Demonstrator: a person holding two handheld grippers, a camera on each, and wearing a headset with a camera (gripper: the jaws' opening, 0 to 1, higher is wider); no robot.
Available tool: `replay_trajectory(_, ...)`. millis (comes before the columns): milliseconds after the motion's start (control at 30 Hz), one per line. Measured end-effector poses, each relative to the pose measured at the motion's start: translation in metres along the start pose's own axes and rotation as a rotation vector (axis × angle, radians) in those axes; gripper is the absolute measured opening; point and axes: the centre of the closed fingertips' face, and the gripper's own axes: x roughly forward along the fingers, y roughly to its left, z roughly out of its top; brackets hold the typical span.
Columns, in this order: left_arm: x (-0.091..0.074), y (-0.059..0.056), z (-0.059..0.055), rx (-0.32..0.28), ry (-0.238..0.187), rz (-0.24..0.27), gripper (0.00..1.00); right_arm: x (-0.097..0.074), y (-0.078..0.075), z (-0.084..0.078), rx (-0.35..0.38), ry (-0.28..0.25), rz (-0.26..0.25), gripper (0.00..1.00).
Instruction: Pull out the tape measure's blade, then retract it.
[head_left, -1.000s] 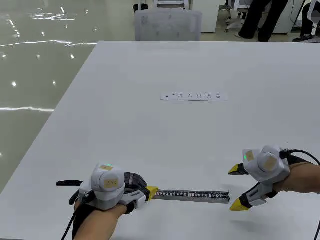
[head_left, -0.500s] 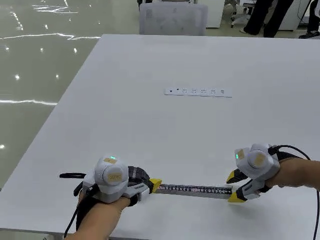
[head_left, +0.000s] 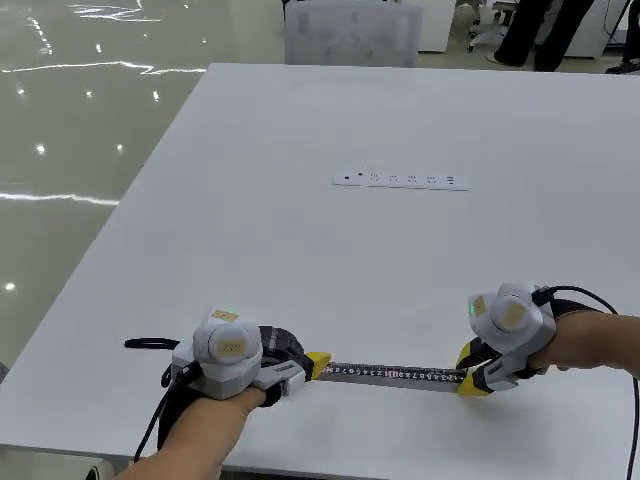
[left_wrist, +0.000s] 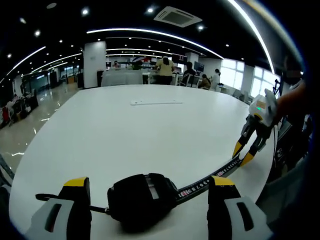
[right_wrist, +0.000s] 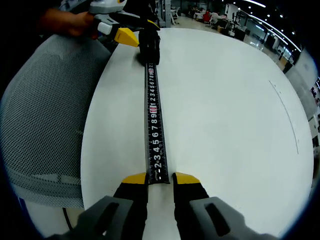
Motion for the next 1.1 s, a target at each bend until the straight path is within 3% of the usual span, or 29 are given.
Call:
replay_trajectory(167,0.001,0.002,0.0,-0.014,0.002,0.007,0.94,0.001,0.001,0.0,-0.021,0.018,-0.007,0.15)
replay_trajectory(367,0.0,0.002,0.0,-0.021,0.004,0.009,0.92,0.002,-0.001,0.0,0.018,0.045,-0.006,0.14)
replay_trajectory(433,0.001,0.0,-0.006,-0.042,0.032,0.002,0.9,0.001,0.0,0.0,0.005,0.049,-0.006,0.14)
replay_trajectory(633,0.002,-0.002,-0.008,-0.081,0.042,-0.001,0.78,0.001,0.0,0.0,0.037,0.06,-0.007,0.14)
replay_trajectory(667,0.004,-0.004,-0.012,-0.073,0.061,-0.002,0.76,0.001,-0.001,0.0,0.045,0.063,-0.005,0.14)
replay_trajectory(767,0.007,-0.005,-0.019,-0.075,0.089,0.009,0.75,0.001,0.0,0.0,0.066,0.071,-0.006,0.14)
replay_trajectory(833,0.009,-0.003,-0.02,-0.066,0.084,0.021,0.75,0.002,-0.001,-0.001,0.076,0.074,-0.007,0.14)
replay_trajectory(967,0.01,0.0,-0.02,-0.114,0.08,0.036,0.75,0.002,-0.001,-0.001,0.085,0.076,-0.01,0.14)
replay_trajectory(1100,0.012,0.0,-0.023,-0.121,0.094,0.063,0.75,0.002,-0.001,0.0,0.101,0.083,-0.009,0.14)
